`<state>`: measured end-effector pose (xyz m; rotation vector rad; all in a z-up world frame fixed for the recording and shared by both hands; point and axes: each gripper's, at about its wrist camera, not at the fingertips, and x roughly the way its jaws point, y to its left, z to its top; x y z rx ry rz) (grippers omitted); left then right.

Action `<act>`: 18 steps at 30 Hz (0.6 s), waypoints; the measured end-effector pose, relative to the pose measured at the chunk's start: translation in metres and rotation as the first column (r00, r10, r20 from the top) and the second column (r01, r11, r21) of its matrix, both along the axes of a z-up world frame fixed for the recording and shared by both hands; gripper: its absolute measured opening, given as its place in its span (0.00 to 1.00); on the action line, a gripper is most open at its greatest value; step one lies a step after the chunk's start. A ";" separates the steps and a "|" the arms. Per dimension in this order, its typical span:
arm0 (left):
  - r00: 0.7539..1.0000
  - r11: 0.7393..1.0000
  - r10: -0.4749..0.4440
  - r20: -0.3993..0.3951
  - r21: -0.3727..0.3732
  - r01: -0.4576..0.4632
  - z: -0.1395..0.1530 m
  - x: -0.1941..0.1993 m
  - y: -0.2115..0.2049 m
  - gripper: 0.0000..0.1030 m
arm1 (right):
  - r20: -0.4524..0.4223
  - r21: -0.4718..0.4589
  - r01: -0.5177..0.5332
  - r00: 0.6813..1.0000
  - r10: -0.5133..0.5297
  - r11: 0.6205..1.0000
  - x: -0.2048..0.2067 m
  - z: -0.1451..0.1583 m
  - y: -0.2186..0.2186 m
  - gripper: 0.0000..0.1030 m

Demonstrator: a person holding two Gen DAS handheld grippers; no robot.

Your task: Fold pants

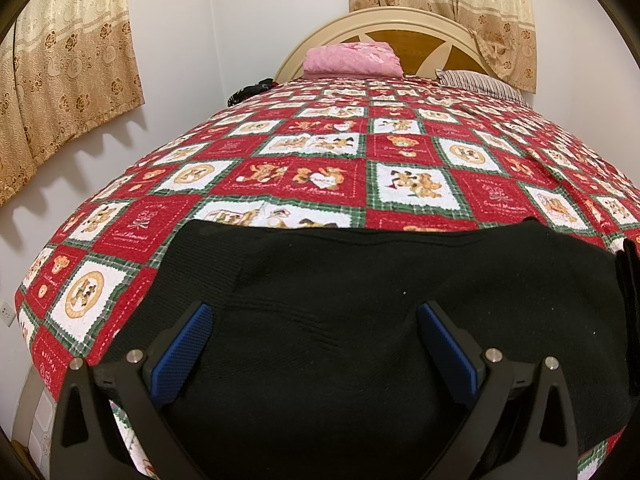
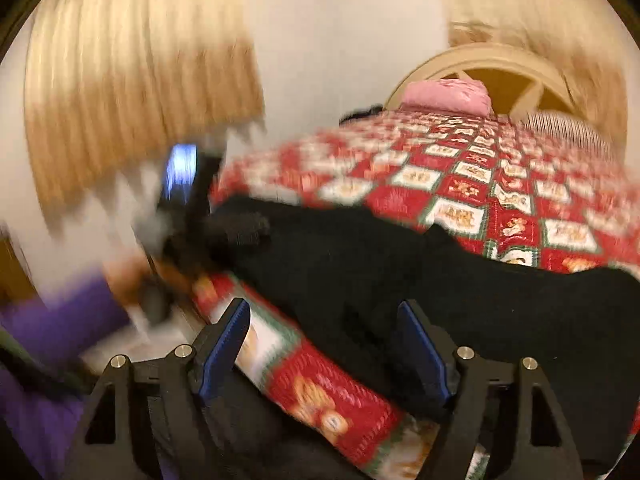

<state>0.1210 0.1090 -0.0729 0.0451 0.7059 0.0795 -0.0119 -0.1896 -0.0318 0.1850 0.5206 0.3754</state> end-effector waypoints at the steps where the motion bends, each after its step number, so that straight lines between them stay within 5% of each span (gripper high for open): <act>1: 1.000 1.000 0.000 0.000 0.000 0.000 0.000 0.000 0.000 1.00 | -0.006 0.043 0.037 0.999 -0.036 0.998 0.006 0.001 -0.011 0.44; 2: 1.000 1.000 0.000 0.000 0.000 0.000 0.000 0.000 0.000 1.00 | -0.030 0.065 0.092 0.995 -0.090 0.994 0.017 0.000 -0.021 0.20; 3: 1.000 1.000 0.000 0.000 0.000 0.000 0.000 0.000 0.000 1.00 | -0.065 0.056 0.154 0.987 -0.150 0.987 0.028 -0.004 -0.028 0.13; 10: 1.000 1.000 0.001 -0.005 0.004 -0.001 0.000 0.001 -0.001 1.00 | -0.186 0.008 0.121 0.976 -0.118 0.993 0.075 -0.051 0.005 0.14; 11: 1.000 1.000 0.000 -0.006 0.004 0.000 0.000 0.001 -0.001 1.00 | -0.152 -0.018 0.136 0.979 -0.137 0.991 0.070 -0.053 0.011 0.14; 14: 1.000 1.000 -0.001 -0.005 0.004 0.001 -0.001 0.001 -0.002 1.00 | -0.145 -0.084 0.124 0.980 -0.135 0.989 0.070 -0.048 0.018 0.14; 18: 1.000 1.000 -0.003 -0.001 0.001 0.003 -0.001 0.001 -0.003 1.00 | -0.101 -0.028 0.136 0.985 -0.138 0.990 0.060 -0.022 -0.005 0.13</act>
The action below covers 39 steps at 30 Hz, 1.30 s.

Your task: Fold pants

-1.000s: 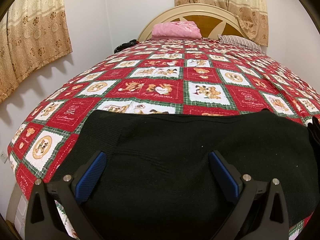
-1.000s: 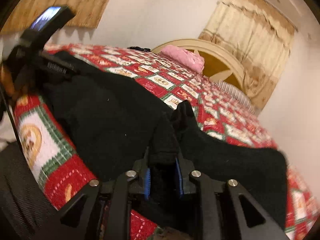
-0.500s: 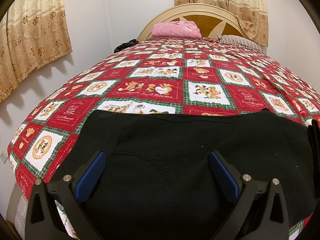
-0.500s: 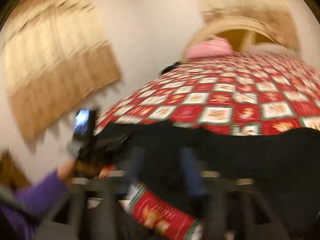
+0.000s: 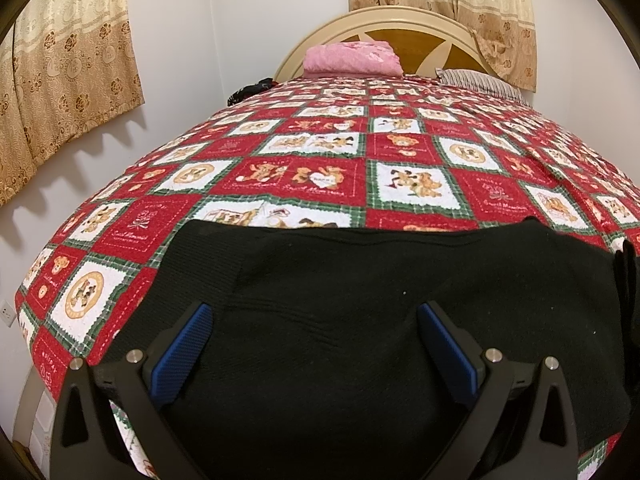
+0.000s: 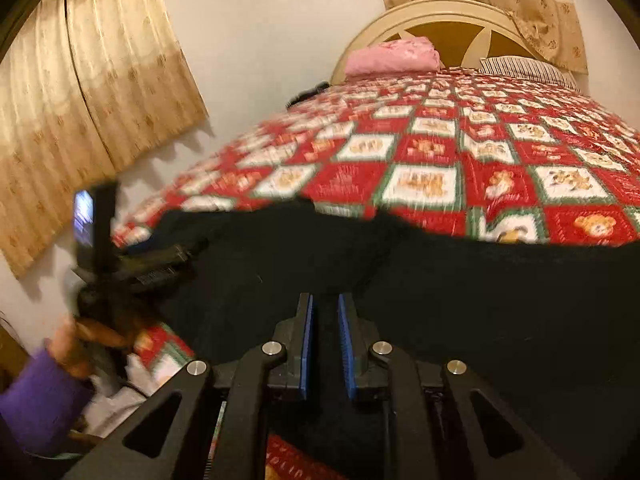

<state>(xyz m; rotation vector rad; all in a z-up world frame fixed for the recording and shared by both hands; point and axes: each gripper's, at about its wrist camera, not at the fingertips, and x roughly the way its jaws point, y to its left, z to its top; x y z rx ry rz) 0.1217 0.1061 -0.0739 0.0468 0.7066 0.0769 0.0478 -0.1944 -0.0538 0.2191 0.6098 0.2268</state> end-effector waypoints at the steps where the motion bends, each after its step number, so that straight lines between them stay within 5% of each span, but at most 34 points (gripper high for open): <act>1: 1.000 1.000 0.000 0.001 0.000 0.000 0.000 0.000 -0.001 1.00 | 0.024 -0.014 0.033 0.999 -0.032 0.999 -0.005 0.008 -0.008 0.13; 6: 1.000 1.000 0.000 0.001 0.000 0.000 0.000 0.000 0.000 1.00 | 0.072 -0.038 0.311 0.949 -0.308 0.950 -0.039 0.029 -0.080 0.14; 10: 1.000 1.000 0.000 0.001 -0.001 0.000 0.000 0.000 0.000 1.00 | -0.011 -0.037 0.435 0.900 -0.435 0.900 -0.048 0.003 -0.126 0.14; 14: 1.000 1.000 0.000 0.001 0.000 0.000 0.000 0.000 0.000 1.00 | -0.003 0.025 0.442 0.897 -0.442 0.897 -0.047 -0.016 -0.140 0.14; 20: 1.000 1.000 -0.001 0.002 -0.002 0.001 0.000 0.000 0.000 1.00 | -0.049 0.064 0.460 0.888 -0.457 0.886 -0.046 -0.003 -0.145 0.14; 31: 1.000 0.999 0.009 -0.010 -0.043 -0.010 0.008 -0.013 0.006 1.00 | 0.069 -0.297 0.403 0.913 -0.401 0.866 -0.066 0.035 -0.075 0.14; 34: 1.000 0.995 0.003 0.003 -0.103 -0.003 0.019 -0.032 0.014 1.00 | 0.058 -0.332 0.396 0.915 -0.400 0.856 -0.059 0.034 -0.065 0.26; 36: 1.000 0.994 0.018 0.016 -0.105 -0.016 0.024 -0.043 0.019 1.00 | 0.055 -0.330 0.393 0.916 -0.398 0.858 -0.054 0.030 -0.058 0.45; 39: 0.999 0.995 0.040 0.012 -0.088 -0.039 0.026 -0.054 0.025 1.00 | 0.038 -0.316 0.383 0.919 -0.392 0.868 -0.043 0.025 -0.049 0.45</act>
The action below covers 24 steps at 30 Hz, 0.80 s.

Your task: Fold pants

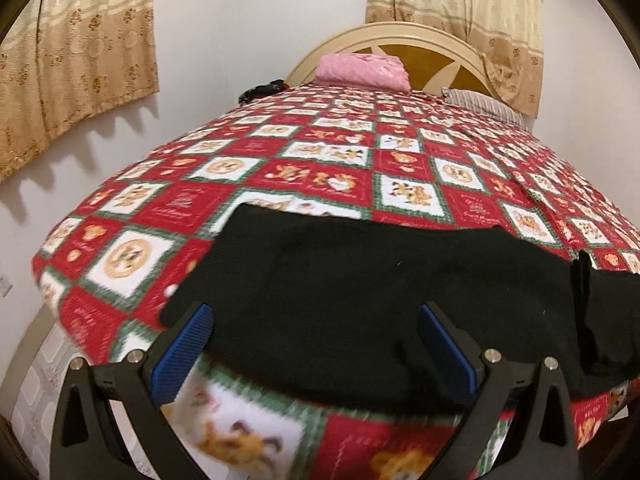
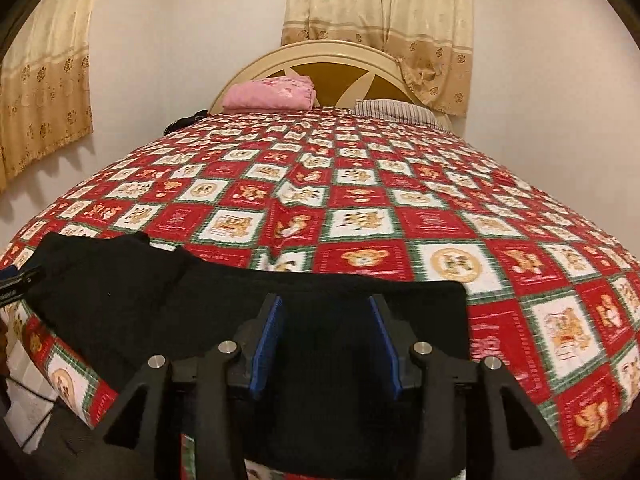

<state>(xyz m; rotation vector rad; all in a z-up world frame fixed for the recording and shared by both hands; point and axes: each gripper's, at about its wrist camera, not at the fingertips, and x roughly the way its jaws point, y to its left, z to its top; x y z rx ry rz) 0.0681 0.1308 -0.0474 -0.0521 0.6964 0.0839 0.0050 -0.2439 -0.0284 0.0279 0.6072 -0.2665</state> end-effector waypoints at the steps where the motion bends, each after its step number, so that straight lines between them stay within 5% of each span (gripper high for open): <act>1: 1.000 1.000 0.008 -0.004 0.005 -0.008 0.000 -0.003 0.002 1.00 | -0.003 0.009 -0.006 1.000 0.006 1.000 0.004 -0.001 0.003 0.45; 14: 0.995 0.999 0.043 -0.086 -0.003 -0.044 -0.009 -0.014 0.016 1.00 | 0.037 0.129 -0.086 0.996 0.082 0.988 0.023 -0.023 0.047 0.45; 20: 0.986 0.983 0.069 -0.151 -0.160 -0.093 -0.017 -0.011 0.038 1.00 | -0.026 0.100 -0.100 0.994 0.103 0.990 0.027 -0.047 0.068 0.49; 24: 0.988 0.955 0.108 -0.114 -0.265 -0.135 -0.013 -0.019 0.051 1.00 | -0.019 0.100 -0.095 0.995 0.098 0.990 0.024 -0.048 0.069 0.50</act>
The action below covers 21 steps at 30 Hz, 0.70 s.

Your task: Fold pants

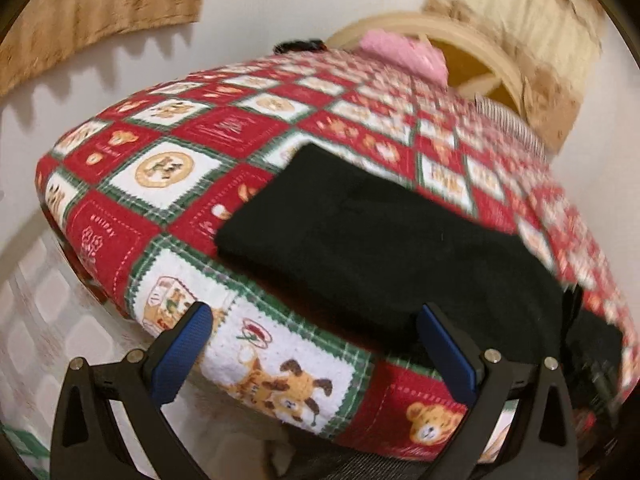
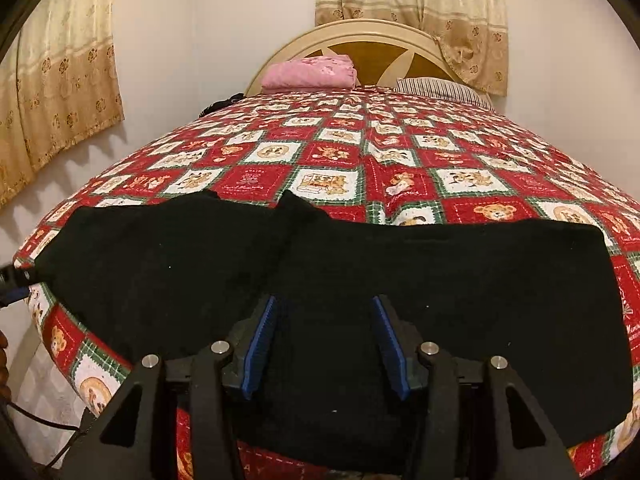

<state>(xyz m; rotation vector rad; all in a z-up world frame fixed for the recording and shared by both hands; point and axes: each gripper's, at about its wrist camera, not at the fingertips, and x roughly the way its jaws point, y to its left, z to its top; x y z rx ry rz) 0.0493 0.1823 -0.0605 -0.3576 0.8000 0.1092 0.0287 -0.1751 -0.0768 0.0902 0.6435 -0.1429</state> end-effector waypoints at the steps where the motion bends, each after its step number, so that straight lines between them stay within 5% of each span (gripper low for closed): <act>1: 1.000 0.999 0.012 0.017 -0.030 -0.011 0.001 -0.003 0.003 1.00 | 0.002 0.007 0.001 1.000 -0.001 1.000 0.000 0.000 0.000 0.50; 5: 0.996 0.983 0.052 0.065 -0.180 -0.040 0.002 -0.012 0.015 0.92 | 0.004 0.011 0.003 1.000 -0.003 1.000 -0.001 -0.001 -0.001 0.50; 16: 0.988 0.928 0.143 0.062 -0.355 -0.112 -0.011 0.010 0.019 0.74 | 0.007 0.015 0.007 1.000 -0.007 1.000 -0.002 -0.001 -0.002 0.50; 19: 0.982 0.910 0.174 0.070 -0.393 -0.134 -0.014 0.015 0.025 0.54 | 0.008 0.014 0.006 1.000 -0.007 1.000 -0.002 -0.001 -0.003 0.51; 21: 0.978 0.902 0.196 0.071 -0.405 -0.151 -0.018 0.016 0.029 0.27 | 0.008 0.016 0.006 1.000 -0.006 1.000 -0.002 -0.001 -0.003 0.51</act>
